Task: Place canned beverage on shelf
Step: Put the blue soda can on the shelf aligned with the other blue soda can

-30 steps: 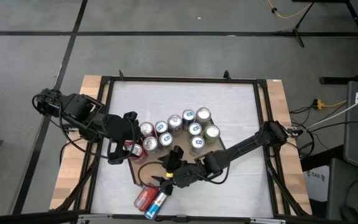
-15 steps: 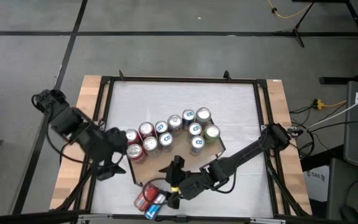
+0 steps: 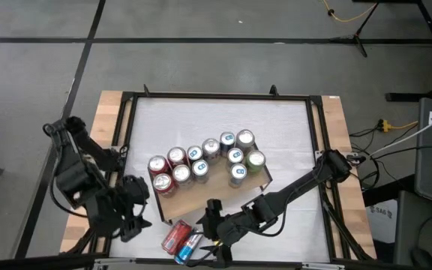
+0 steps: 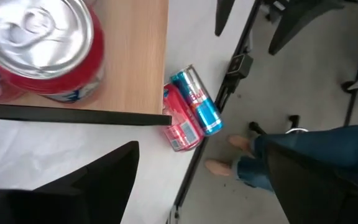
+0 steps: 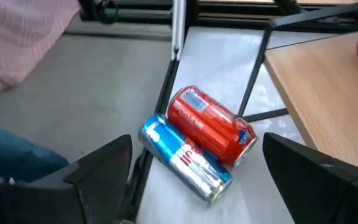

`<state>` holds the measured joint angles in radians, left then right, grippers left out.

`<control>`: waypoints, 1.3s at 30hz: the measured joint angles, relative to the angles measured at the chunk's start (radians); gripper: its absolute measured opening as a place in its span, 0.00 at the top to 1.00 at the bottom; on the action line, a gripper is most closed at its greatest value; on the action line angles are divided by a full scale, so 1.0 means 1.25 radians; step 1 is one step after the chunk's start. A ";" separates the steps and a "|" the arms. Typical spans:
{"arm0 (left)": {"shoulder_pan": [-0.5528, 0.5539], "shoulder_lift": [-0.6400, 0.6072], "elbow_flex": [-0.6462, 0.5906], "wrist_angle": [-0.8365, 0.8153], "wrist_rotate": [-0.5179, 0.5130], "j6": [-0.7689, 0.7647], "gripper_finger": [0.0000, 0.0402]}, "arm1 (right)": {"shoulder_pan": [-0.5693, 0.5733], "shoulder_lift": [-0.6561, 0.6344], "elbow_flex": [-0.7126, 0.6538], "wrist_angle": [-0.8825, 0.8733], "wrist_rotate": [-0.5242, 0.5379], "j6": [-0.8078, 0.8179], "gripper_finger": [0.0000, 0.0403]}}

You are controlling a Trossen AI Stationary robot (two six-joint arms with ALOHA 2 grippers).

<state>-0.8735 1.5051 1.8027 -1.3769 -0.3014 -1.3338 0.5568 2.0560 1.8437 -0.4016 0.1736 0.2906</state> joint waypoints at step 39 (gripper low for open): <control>-0.005 0.092 0.000 0.038 -0.008 -0.001 0.17 | -0.001 0.176 -0.001 0.061 -0.003 -0.219 0.13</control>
<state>-0.8799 1.6197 1.8027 -1.3300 -0.3120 -1.3346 0.5560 2.2759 1.8423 -0.3255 0.1703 0.0166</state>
